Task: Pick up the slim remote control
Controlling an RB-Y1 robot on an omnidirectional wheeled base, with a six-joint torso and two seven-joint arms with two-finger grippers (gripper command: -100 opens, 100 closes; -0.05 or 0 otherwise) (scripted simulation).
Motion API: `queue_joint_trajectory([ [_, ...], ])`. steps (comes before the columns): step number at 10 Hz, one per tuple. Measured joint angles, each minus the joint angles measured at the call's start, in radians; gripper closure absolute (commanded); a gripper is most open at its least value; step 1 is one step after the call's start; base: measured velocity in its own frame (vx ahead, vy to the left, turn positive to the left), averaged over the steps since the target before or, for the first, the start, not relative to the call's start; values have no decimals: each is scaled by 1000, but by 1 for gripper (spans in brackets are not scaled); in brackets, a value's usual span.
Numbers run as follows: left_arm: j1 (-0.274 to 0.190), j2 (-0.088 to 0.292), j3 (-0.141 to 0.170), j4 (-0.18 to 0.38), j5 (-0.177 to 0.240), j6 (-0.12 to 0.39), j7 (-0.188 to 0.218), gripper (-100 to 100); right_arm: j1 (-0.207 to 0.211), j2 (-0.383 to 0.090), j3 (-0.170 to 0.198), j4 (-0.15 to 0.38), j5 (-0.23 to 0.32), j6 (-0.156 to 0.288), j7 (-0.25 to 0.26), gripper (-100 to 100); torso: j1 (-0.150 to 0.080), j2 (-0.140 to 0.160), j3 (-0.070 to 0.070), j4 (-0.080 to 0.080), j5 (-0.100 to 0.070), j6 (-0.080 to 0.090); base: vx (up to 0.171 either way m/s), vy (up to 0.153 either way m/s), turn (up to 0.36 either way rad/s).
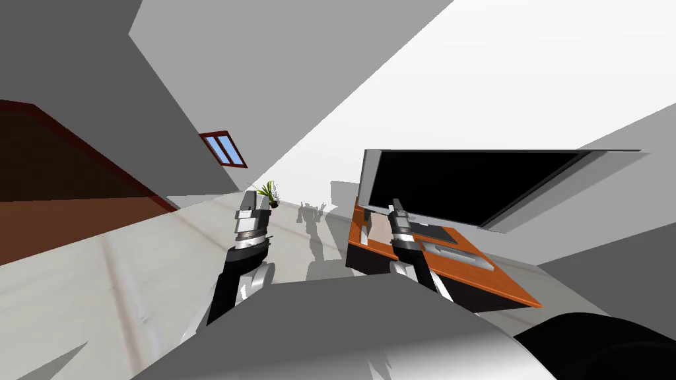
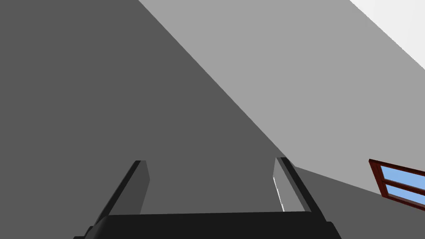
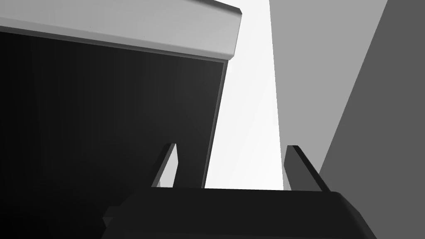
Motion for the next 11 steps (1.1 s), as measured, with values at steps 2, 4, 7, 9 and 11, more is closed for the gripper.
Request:
queue_joint_trajectory([
  [2,0,0,0,0,0,0,0,0,-1,-53,-13,9,-7,17,-13,-100,2,-2,-1,0,0,0,53,54,-60],
  [4,0,0,0,0,0,0,0,0,-5,-110,-39,24,-19,55,-39,-100,5,-5,-3,-1,1,0,88,102,-82],
  [7,0,0,0,0,0,0,0,0,0,-162,-75,68,-38,99,-83,-100,6,-6,-4,-1,2,0,85,102,-67],
  [9,0,0,0,0,0,0,0,0,3,-196,-114,81,-58,153,-123,-100,6,-6,-4,-1,1,0,123,136,-133],
  [11,0,0,0,0,0,0,0,0,3,-222,-153,103,-77,204,-168,-100,8,-8,-5,-2,2,0,94,120,-55],
])
